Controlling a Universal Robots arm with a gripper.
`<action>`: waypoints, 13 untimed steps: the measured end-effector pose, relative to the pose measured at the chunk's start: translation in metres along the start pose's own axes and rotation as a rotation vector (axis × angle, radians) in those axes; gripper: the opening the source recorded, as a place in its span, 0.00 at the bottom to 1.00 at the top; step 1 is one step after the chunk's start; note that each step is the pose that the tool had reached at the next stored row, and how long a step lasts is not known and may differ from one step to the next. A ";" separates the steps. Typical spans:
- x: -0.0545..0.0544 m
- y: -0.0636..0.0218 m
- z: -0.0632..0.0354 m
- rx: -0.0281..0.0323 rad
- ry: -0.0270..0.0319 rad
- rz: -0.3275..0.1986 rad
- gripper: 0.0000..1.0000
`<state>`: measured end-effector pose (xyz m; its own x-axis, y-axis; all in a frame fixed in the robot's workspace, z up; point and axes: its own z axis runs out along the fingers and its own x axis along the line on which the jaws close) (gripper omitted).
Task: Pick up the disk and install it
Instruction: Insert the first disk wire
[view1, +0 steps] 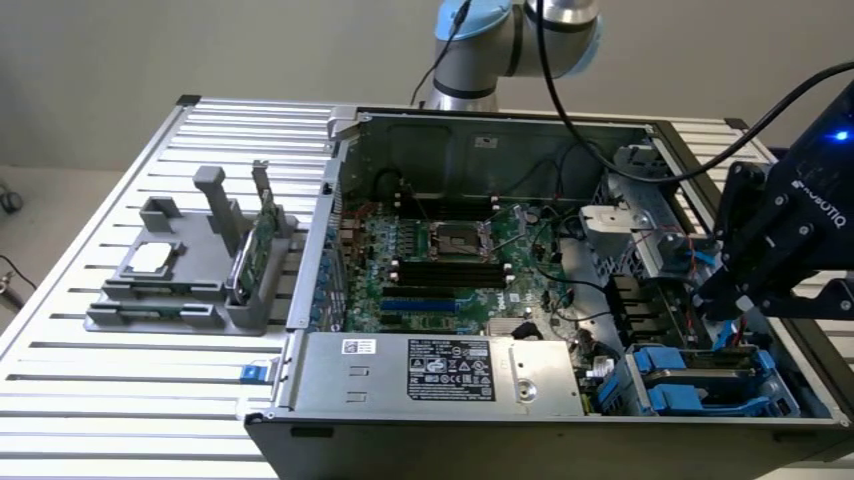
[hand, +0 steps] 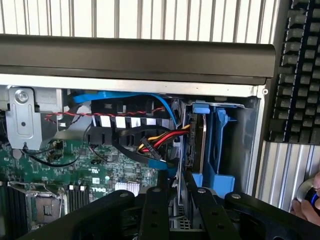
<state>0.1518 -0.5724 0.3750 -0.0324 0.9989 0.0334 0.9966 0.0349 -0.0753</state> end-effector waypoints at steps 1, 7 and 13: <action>0.000 0.0001 0.0012 -0.0001 0.0000 0.000 0.26; 0.003 0.0005 0.0053 -0.0001 0.0001 0.000 0.26; 0.004 0.0007 0.0079 -0.0001 0.0001 0.000 0.24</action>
<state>0.1517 -0.5678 0.3672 -0.0321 0.9989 0.0334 0.9966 0.0345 -0.0752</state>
